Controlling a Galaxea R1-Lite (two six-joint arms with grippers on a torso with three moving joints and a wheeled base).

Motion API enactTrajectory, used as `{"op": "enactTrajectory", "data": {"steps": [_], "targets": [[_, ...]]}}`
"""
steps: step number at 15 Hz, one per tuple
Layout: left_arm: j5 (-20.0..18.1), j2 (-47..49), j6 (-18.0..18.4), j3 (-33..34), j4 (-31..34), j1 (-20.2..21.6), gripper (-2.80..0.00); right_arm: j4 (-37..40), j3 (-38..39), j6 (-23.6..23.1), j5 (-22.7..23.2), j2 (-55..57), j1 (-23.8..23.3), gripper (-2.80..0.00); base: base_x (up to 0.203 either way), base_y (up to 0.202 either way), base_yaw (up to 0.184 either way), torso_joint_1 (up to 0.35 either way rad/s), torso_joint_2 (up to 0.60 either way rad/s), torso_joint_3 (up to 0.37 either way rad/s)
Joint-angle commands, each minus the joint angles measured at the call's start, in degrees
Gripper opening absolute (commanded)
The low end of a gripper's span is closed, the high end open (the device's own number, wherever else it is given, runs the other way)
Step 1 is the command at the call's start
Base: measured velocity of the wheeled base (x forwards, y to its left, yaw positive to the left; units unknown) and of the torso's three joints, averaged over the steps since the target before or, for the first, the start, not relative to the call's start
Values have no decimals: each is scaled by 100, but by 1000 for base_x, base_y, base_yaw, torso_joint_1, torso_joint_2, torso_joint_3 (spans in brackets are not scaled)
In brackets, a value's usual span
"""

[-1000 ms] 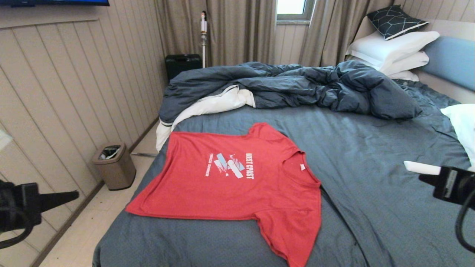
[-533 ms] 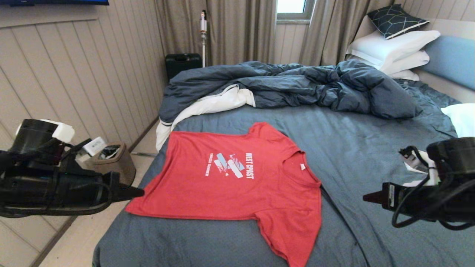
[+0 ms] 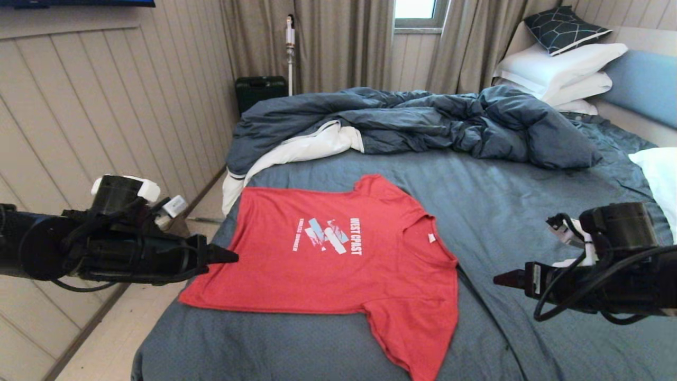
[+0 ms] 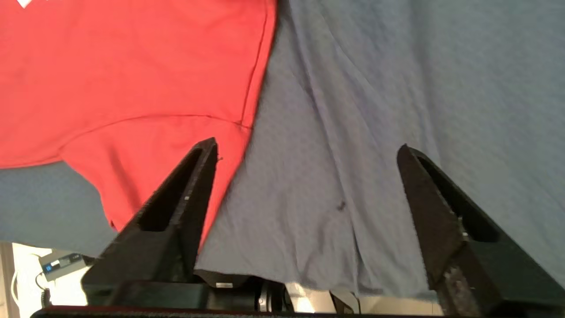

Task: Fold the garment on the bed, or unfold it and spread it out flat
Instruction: Fold the red T-shirt

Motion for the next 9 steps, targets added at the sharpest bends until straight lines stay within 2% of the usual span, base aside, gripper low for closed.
{"op": "enactTrajectory", "data": {"steps": [1, 3, 6, 9], "targets": [[9, 401, -7, -100, -7, -52, 0, -81, 19, 11, 0, 288, 104, 0, 0, 0, 0, 0, 0, 0], [20, 573, -10, -152, -23, -58, 0, -248, 49, 30, -1, 549, 287, 0, 0, 0, 0, 0, 0, 0], [42, 607, -17, -24, -380, -58, 0, -578, 10, 167, -18, 934, 555, 0, 0, 0, 0, 0, 0, 0], [311, 664, -30, 90, -627, -58, 0, -722, -48, 282, -23, 1192, 696, 0, 0, 0, 0, 0, 0, 0]]}}
